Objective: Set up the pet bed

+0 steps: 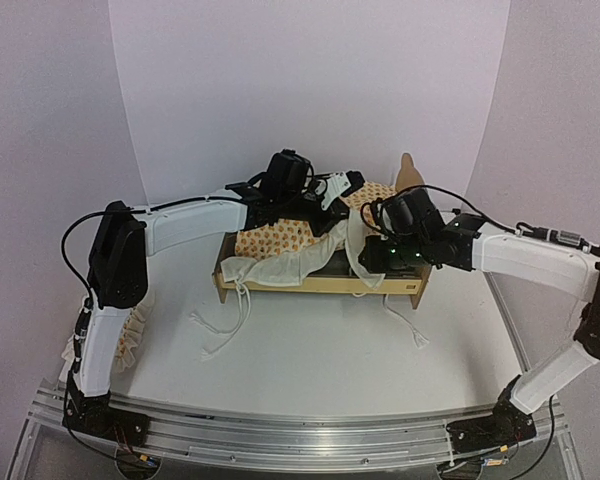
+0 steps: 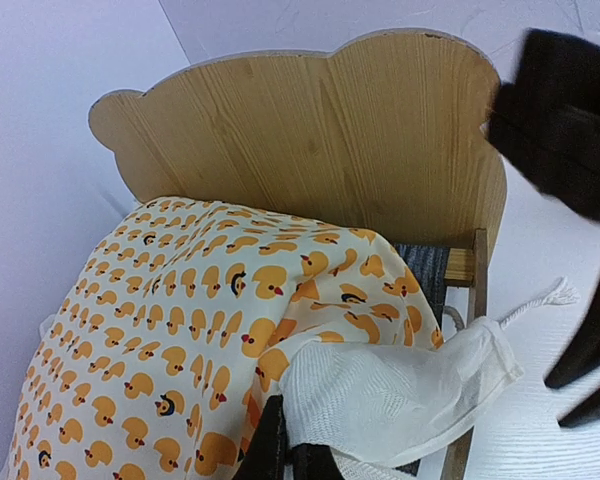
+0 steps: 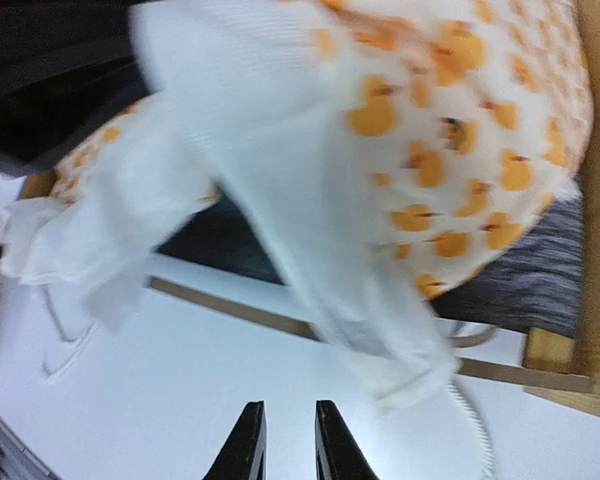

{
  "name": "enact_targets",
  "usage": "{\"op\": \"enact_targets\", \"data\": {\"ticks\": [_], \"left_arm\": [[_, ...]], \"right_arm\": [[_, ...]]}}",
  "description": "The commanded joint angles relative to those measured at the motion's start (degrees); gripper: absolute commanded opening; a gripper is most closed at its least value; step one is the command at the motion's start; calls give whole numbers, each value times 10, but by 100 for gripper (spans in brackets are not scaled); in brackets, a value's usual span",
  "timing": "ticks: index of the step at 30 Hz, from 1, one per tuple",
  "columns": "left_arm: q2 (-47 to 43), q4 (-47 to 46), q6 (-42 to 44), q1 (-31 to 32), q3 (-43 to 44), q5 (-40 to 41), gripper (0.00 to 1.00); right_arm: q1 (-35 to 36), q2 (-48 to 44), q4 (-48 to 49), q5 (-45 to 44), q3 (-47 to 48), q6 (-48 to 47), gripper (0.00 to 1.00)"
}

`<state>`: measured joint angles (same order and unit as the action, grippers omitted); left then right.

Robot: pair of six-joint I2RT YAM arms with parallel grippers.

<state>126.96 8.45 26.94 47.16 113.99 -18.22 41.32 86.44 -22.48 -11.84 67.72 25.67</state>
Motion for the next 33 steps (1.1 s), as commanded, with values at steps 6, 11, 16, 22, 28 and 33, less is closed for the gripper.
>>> {"op": "enact_targets", "data": {"ticks": [6, 11, 16, 22, 28, 33], "left_arm": [[-28, -28, -6, -1, 26, -14, 0], [-29, -30, -2, -1, 24, -8, 0], [-32, -31, 2, -1, 16, -7, 0], [-34, -27, 4, -1, 12, -9, 0], [-38, -24, 8, -1, -7, -13, 0], [-37, -23, 2, -1, -10, -18, 0]], "right_arm": [[19, 116, 58, 18, 66, 25, 9], [14, 174, 54, -9, 109, 40, 5], [5, 216, 2, -69, 146, 69, 6], [-3, 272, -143, -145, 209, 102, 7], [-15, 260, -145, -151, 197, 117, 20], [-18, 298, -118, -98, 250, 95, 27]]}}
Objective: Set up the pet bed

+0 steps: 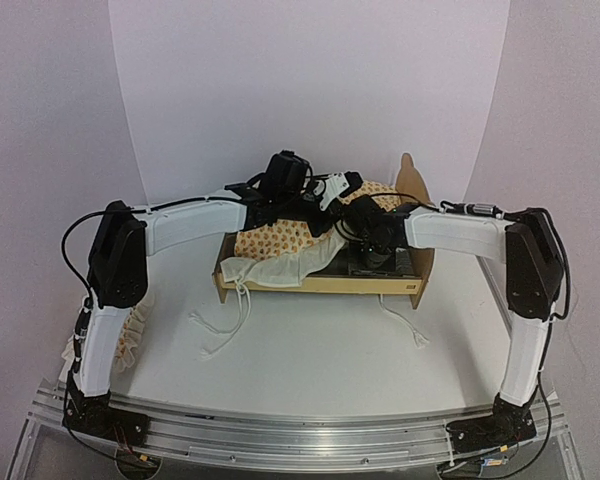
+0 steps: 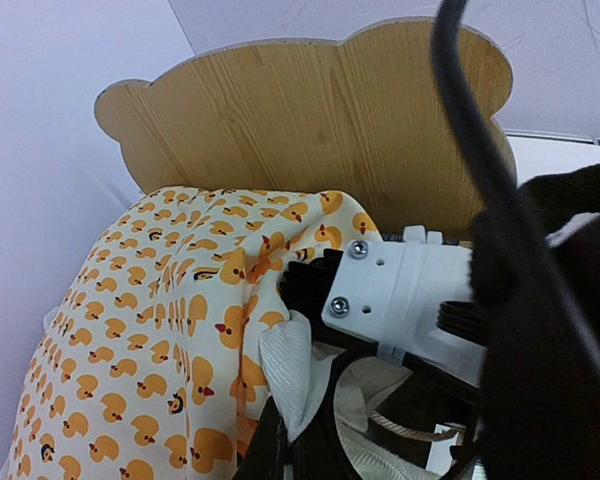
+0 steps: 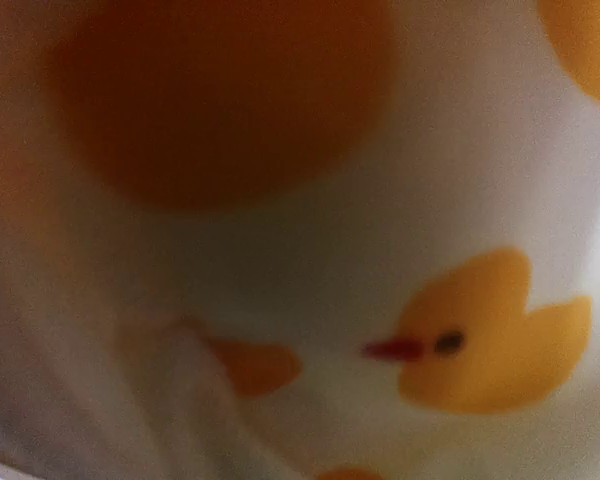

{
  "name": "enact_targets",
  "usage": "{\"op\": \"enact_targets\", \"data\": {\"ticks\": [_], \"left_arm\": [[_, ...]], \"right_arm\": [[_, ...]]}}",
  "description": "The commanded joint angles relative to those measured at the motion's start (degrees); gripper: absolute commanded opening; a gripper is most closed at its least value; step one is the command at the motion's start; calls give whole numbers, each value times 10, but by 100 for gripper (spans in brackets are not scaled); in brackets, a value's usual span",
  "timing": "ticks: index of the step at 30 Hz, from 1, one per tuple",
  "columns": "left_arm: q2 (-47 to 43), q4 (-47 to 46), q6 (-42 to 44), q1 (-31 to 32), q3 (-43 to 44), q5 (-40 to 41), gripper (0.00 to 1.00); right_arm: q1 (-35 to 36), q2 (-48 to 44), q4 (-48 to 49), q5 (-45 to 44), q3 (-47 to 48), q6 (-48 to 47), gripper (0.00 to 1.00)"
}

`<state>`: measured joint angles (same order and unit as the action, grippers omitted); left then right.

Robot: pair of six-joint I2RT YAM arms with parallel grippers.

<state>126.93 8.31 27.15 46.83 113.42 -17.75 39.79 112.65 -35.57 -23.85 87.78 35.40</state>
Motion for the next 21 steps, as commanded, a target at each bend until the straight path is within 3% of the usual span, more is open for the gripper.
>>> {"op": "enact_targets", "data": {"ticks": [1, 13, 18, 21], "left_arm": [[-37, -21, 0, 2, -5, -22, 0], [-38, -21, -1, 2, -10, -21, 0], [-38, -22, -3, 2, -10, -21, 0], [-39, -20, -2, 2, -10, -21, 0]], "right_arm": [[-3, 44, 19, 32, 56, -2, 27], [-9, 80, 84, 46, 54, 35, 33], [-9, 102, 84, 4, 20, 49, 22], [-9, 88, 84, -6, -1, 62, 5]]}}
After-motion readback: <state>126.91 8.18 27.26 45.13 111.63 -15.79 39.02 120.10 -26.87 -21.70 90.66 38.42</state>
